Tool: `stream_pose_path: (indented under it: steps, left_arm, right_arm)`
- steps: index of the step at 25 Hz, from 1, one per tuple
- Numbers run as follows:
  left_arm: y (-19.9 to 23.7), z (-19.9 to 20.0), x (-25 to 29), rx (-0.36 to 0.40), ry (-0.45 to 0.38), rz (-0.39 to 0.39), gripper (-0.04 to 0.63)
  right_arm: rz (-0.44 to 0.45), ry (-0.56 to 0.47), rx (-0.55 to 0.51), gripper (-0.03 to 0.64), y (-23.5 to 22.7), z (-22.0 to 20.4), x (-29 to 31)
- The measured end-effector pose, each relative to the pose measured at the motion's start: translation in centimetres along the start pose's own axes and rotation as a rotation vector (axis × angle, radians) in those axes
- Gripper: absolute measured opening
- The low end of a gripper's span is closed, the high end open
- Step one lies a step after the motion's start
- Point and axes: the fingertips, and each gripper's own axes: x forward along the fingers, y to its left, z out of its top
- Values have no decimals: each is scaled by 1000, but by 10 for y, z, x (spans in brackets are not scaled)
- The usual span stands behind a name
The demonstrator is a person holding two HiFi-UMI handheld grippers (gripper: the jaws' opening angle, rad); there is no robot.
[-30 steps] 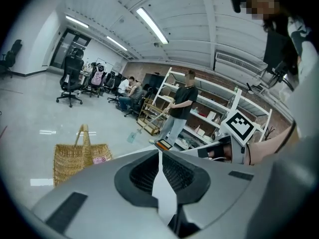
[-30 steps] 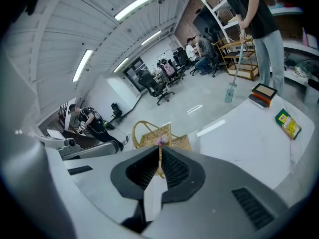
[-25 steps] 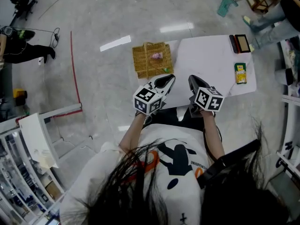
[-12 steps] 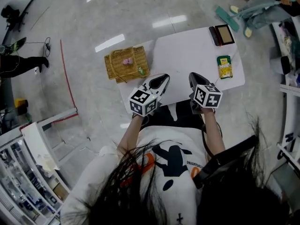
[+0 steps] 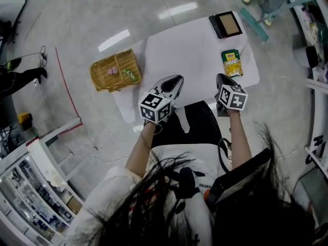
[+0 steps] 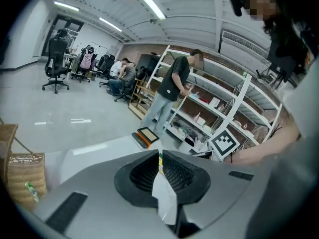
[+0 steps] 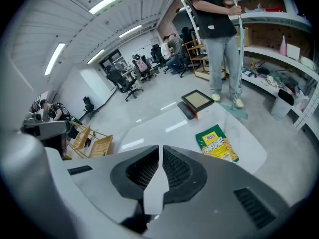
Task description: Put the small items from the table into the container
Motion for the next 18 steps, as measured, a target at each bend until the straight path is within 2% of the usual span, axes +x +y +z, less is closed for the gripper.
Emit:
stream_pose_path:
  steps: [3, 6, 7, 14, 18]
  left_arm:
    - [-6, -6, 23, 18, 39, -12, 15]
    - [-5, -14, 38, 36, 75, -15, 15]
    - [-3, -17, 41, 39, 85, -13, 15]
    - [10, -33, 61, 25, 137, 6, 15]
    - [18, -48, 78, 8, 169, 4, 15]
  right_arm:
    - [-48, 58, 10, 31, -47, -14, 17]
    - [-88, 118, 19, 117, -81, -25, 34]
    - [-106, 131, 14, 126, -91, -27, 39]
    - [-248, 203, 4, 144, -165, -47, 76]
    - [-273, 242, -72, 144, -184, -48, 97]
